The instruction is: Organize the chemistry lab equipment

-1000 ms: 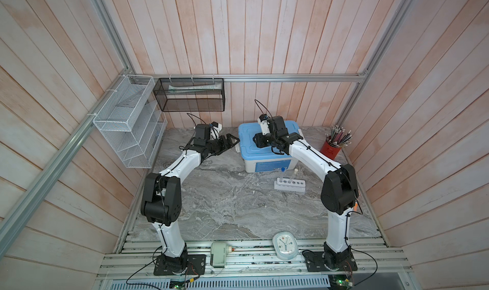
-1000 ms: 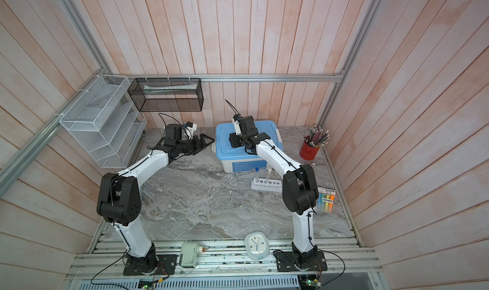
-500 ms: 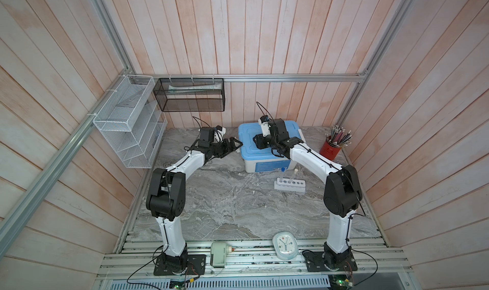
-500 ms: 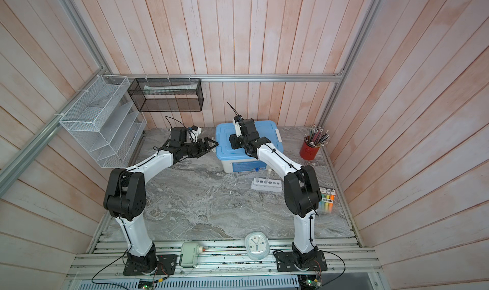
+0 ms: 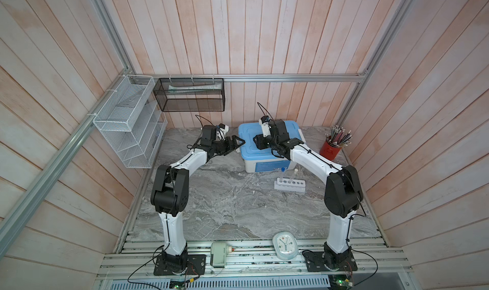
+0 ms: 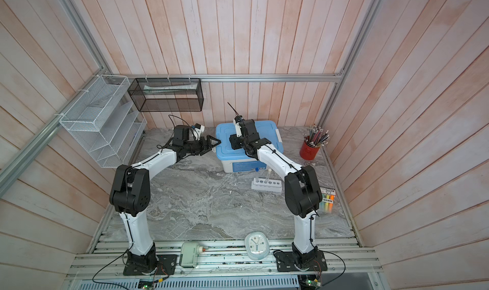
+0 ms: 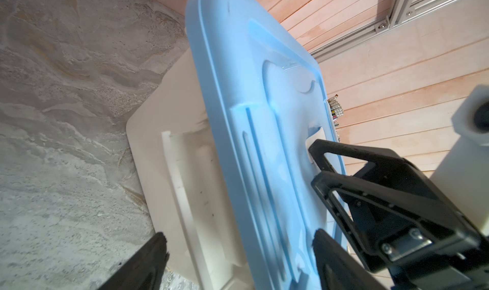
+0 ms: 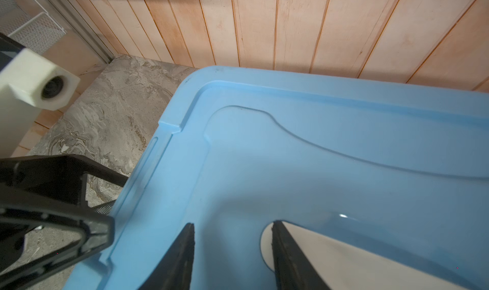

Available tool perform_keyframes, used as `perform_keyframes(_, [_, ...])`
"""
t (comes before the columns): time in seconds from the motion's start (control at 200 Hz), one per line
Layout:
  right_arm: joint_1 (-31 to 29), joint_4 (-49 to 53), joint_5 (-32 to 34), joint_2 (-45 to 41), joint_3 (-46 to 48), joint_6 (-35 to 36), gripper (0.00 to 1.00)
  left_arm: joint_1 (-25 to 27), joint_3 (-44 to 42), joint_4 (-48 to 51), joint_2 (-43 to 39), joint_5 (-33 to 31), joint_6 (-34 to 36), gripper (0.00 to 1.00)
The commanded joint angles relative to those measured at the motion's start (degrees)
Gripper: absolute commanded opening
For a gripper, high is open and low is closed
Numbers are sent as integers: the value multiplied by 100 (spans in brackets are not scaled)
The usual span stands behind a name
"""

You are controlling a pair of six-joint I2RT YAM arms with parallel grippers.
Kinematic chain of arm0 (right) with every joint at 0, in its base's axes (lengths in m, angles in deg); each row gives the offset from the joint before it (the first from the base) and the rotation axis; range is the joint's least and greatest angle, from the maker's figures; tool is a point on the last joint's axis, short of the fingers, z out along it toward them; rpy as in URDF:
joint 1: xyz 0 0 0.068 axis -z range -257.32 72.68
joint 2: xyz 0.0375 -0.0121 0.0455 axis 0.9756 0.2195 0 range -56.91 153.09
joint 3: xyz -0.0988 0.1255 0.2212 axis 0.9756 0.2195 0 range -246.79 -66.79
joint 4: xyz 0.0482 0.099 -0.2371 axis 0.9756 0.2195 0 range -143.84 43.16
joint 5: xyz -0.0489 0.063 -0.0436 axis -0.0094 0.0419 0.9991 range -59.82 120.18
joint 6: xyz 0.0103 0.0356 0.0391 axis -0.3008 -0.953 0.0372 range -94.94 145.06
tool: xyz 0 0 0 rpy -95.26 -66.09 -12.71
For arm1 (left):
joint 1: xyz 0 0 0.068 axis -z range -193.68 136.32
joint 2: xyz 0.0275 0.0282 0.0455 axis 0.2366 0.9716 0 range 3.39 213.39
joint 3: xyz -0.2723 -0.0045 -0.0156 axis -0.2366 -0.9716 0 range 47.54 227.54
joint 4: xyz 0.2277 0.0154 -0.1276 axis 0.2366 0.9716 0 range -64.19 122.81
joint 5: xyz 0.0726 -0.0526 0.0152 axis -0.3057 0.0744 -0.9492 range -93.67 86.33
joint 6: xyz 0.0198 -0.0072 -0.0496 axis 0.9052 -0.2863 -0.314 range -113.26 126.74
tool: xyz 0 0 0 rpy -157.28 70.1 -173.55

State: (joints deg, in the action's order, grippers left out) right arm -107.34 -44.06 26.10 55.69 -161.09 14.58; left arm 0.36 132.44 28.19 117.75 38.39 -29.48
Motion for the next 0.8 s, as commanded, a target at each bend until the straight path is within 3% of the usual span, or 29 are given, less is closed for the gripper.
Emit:
perform_keyframes(0.0, [-55, 640, 62, 45, 288, -130, 49, 28, 163, -184, 155, 199, -3, 87])
perform_keyframes(0.23, [-52, 656, 86, 43, 271, -113, 49, 28, 224, -197, 174, 286, -25, 80])
perform_keyframes(0.795, [-65, 503, 87, 34, 522, -199, 49, 140, 877, 864, 121, -367, 482, 63])
